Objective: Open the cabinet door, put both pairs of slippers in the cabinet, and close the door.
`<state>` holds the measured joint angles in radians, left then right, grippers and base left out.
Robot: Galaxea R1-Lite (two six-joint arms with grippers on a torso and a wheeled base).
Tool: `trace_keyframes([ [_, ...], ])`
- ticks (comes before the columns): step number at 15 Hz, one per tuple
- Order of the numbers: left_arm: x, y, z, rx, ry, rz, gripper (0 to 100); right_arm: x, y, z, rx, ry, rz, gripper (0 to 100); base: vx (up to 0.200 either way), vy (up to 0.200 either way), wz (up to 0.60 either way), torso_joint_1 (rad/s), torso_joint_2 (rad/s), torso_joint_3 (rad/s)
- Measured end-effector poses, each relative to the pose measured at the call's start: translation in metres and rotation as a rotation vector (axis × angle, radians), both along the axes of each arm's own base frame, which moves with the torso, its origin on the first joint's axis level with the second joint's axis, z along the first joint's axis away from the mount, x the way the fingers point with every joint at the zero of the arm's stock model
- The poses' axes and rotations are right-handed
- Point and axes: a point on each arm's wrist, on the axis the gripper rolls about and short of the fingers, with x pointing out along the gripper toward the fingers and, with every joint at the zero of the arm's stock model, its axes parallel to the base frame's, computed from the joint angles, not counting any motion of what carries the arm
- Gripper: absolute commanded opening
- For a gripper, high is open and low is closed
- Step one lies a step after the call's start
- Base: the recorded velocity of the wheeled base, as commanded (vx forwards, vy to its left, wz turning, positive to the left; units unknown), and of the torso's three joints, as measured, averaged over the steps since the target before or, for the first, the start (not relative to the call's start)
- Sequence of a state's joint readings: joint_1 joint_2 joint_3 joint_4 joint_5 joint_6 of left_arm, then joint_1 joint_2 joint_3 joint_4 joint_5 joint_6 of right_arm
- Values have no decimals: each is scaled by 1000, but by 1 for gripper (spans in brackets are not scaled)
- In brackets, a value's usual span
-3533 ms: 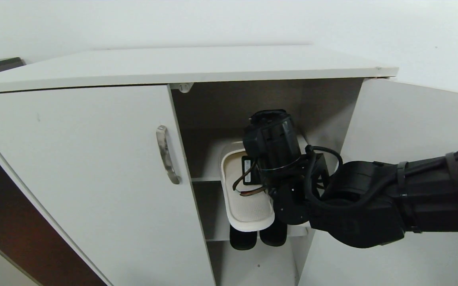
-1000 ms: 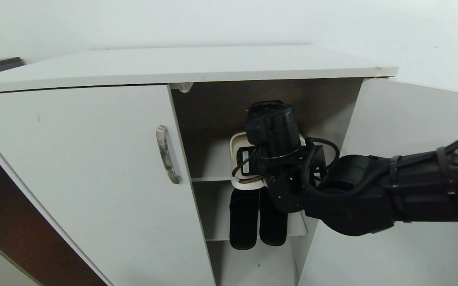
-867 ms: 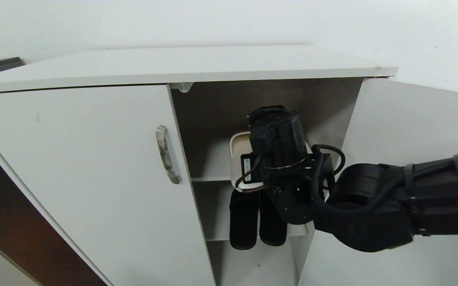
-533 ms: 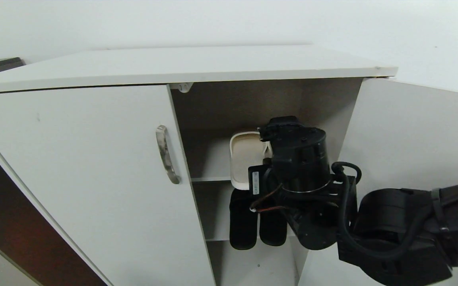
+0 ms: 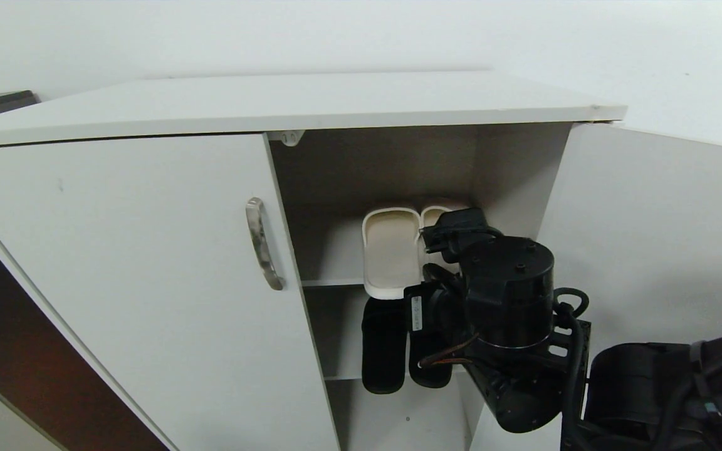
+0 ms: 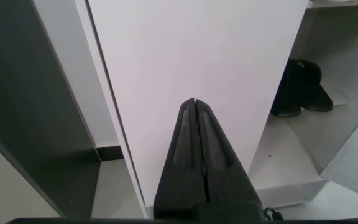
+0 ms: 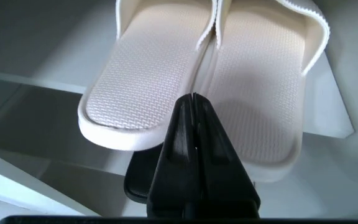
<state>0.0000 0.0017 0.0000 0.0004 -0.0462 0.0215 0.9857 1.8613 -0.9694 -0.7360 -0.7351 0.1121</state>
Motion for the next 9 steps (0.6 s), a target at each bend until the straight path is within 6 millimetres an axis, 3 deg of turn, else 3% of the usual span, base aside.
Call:
trace_keyframes([
  [4,0,0,0,0,0,0,0,0,0,-1,4,4,2,0,0,0,0,0,0,0],
  [9,0,0,0,0,0,0,0,2,2,-4,6,2,0,0,-200,0,0,4,2,-1],
])
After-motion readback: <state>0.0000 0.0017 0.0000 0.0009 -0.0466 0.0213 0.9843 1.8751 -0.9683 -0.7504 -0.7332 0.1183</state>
